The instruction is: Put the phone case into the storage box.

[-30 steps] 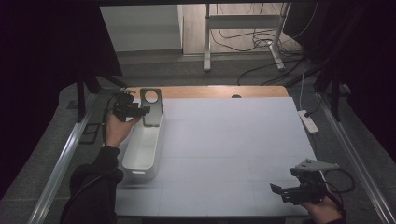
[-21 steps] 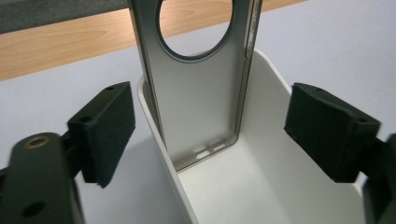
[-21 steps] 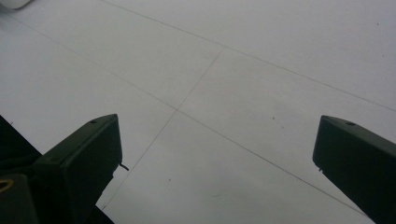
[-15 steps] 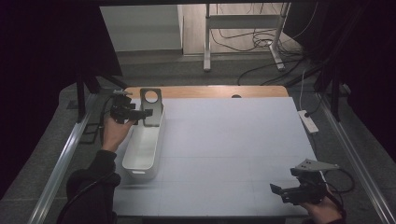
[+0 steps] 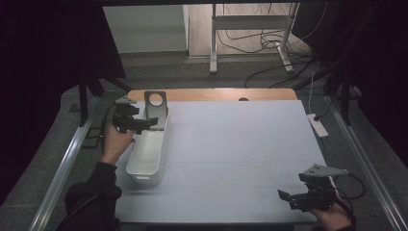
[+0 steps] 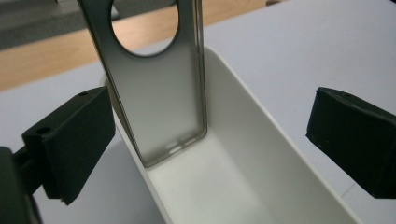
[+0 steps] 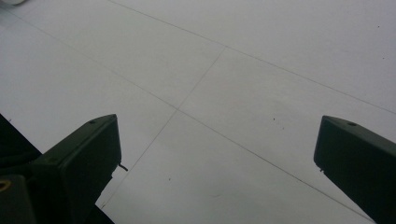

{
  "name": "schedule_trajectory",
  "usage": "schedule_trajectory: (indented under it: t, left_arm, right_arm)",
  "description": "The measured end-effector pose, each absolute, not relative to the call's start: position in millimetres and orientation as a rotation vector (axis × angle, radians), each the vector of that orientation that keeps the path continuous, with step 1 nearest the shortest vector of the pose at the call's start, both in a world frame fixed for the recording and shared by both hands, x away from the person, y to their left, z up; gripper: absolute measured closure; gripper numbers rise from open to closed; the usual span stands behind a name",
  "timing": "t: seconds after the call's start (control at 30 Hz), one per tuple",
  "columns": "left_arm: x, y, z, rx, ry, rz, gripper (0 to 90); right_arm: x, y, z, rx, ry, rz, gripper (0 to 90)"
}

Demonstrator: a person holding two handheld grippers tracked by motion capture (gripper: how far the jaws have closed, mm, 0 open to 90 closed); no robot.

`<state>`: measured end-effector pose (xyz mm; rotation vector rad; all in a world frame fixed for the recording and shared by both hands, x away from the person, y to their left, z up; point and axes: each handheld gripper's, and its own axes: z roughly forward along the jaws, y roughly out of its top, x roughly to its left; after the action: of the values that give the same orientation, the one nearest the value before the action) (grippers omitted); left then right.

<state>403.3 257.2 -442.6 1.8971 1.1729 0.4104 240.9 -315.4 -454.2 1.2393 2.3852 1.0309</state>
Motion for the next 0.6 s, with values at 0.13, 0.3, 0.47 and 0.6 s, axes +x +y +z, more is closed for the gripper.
schedule_trajectory:
  t: [0.13,0.3,0.47,0.6]
  left_arm:
    - [396,255,-438,1.899,1.152,0.416,0.9]
    - [387,252,-435,1.887,1.117,0.422,0.2]
    - [379,247,-437,1.901,1.092,0.427,0.0]
    - [373,244,-437,1.905,1.067,0.435,0.0]
  right_arm:
    - [241,-315,-454,1.23,2.388,1.028,1.0]
    - [241,-315,-454,1.23,2.391,1.026,1.0]
    - [241,-315,-454,1.229,2.391,1.027,1.0]
    - [241,-315,-454,1.227,2.393,1.027,1.0]
